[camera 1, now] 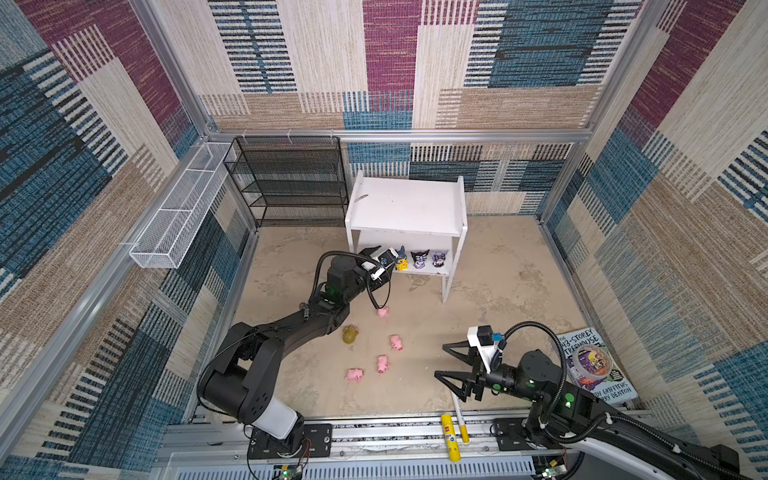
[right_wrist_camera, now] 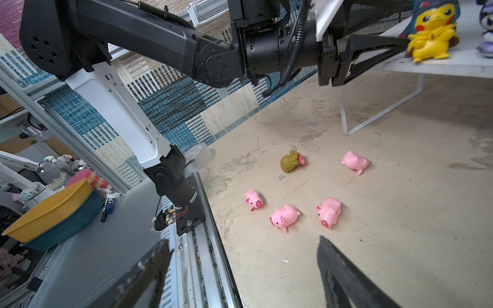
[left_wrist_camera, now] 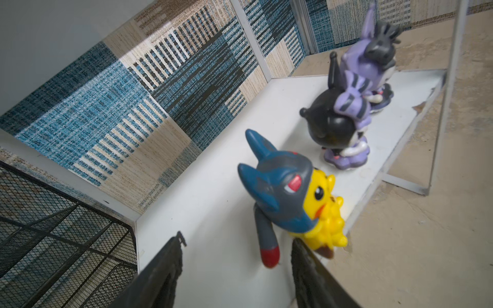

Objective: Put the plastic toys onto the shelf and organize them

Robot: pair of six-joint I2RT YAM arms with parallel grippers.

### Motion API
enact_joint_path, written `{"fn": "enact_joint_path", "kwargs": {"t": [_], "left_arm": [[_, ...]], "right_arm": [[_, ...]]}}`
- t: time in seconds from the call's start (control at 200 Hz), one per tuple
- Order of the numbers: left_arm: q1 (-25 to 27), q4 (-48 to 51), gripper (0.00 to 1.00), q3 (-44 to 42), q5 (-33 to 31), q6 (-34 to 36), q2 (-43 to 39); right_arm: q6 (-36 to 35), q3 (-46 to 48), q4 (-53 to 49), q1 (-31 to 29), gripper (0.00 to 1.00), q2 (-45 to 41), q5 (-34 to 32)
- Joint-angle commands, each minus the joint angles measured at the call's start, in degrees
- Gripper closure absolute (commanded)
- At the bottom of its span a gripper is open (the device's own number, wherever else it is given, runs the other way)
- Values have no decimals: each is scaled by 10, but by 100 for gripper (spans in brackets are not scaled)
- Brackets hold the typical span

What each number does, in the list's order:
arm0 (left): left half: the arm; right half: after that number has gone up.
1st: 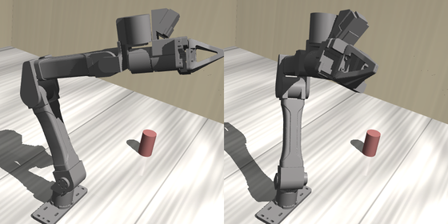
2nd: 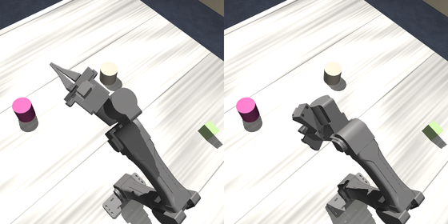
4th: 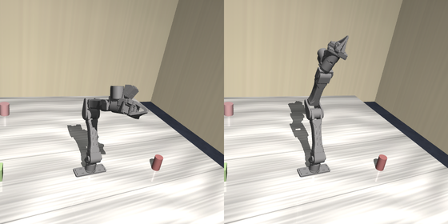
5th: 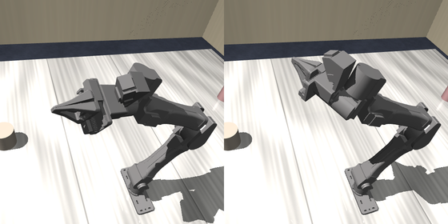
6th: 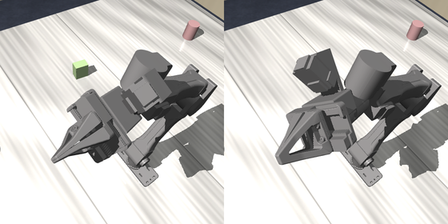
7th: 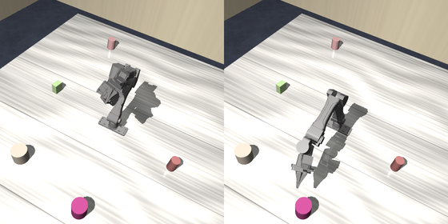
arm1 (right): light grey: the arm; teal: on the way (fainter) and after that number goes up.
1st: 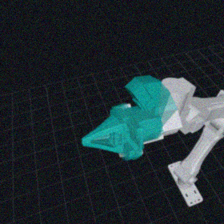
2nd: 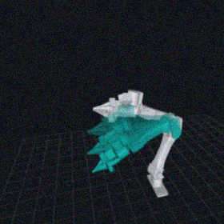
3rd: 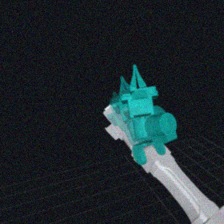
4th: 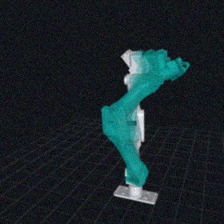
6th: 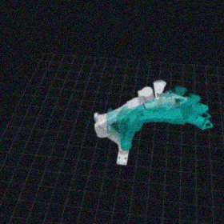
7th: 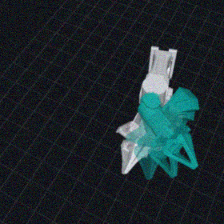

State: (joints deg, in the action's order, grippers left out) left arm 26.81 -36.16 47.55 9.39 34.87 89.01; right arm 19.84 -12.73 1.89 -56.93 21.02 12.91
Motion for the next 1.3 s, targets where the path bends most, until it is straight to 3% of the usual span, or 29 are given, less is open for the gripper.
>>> {"fn": "enact_joint_path", "kwargs": {"t": [0.0,0.581,1.292], "left_arm": [[0,-16,34,-3,-4,4,-8],[11,26,34,-10,26,2,-25],[31,-8,33,10,1,0,3]], "right_arm": [[2,2,23,0,13,-1,2],[4,3,26,0,13,-3,4],[-1,-2,17,0,13,-7,3]]}}
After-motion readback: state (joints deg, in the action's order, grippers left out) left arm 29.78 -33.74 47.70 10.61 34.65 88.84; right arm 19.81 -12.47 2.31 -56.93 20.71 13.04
